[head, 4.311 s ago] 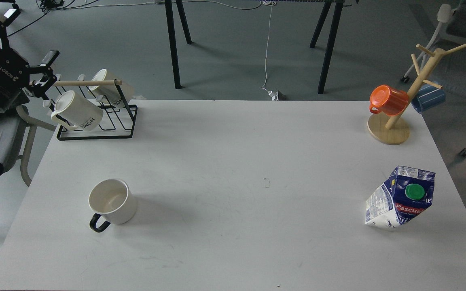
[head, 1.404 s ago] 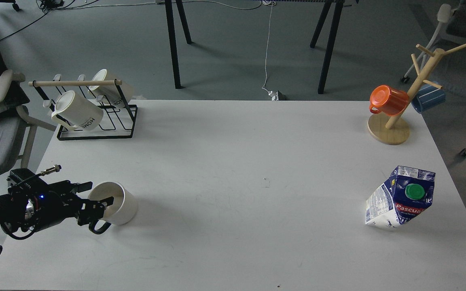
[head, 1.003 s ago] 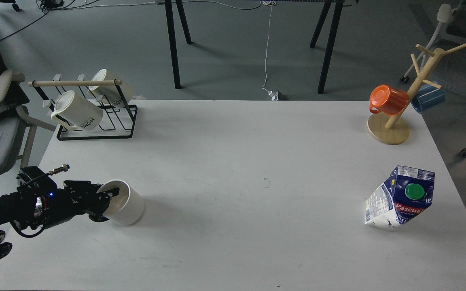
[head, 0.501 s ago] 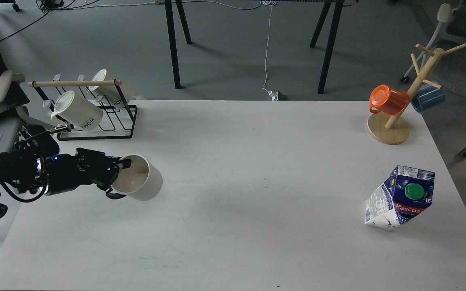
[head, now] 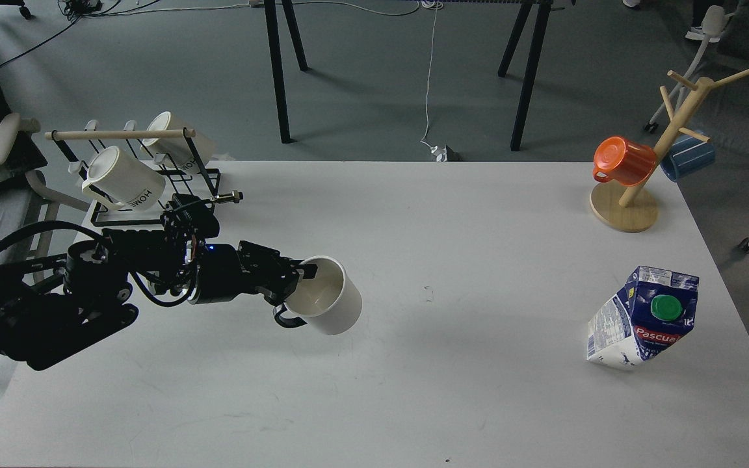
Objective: Place cup and milk with both arms
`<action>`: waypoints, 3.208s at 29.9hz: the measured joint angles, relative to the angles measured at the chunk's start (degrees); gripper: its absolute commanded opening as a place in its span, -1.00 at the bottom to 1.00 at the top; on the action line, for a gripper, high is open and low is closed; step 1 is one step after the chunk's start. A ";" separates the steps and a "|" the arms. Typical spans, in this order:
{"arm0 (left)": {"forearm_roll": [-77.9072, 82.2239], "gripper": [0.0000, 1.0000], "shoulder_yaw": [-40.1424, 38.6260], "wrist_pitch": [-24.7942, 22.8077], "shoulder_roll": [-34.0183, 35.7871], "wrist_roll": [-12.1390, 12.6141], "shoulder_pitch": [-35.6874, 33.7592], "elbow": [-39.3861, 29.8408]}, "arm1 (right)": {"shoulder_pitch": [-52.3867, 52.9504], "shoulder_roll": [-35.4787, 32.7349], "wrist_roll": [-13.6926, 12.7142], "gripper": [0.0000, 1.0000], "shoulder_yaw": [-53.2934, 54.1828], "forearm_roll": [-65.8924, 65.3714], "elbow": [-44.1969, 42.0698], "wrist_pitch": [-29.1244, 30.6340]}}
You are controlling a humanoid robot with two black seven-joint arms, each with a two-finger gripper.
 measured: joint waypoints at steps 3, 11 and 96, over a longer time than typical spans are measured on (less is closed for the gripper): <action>0.03 -0.93 0.04 0.00 -2.42 0.00 0.63 1.53 | -0.17 0.00 0.00 0.97 0.05 0.03 -0.01 0.00; 0.10 -0.86 0.11 -0.07 -4.38 0.00 1.13 1.87 | -0.59 -0.01 0.00 0.97 0.06 -0.03 -0.01 0.00; -66.40 0.69 -23.33 -21.87 8.12 -0.01 14.46 -12.84 | -27.48 3.14 0.52 0.96 -20.90 12.31 13.22 0.00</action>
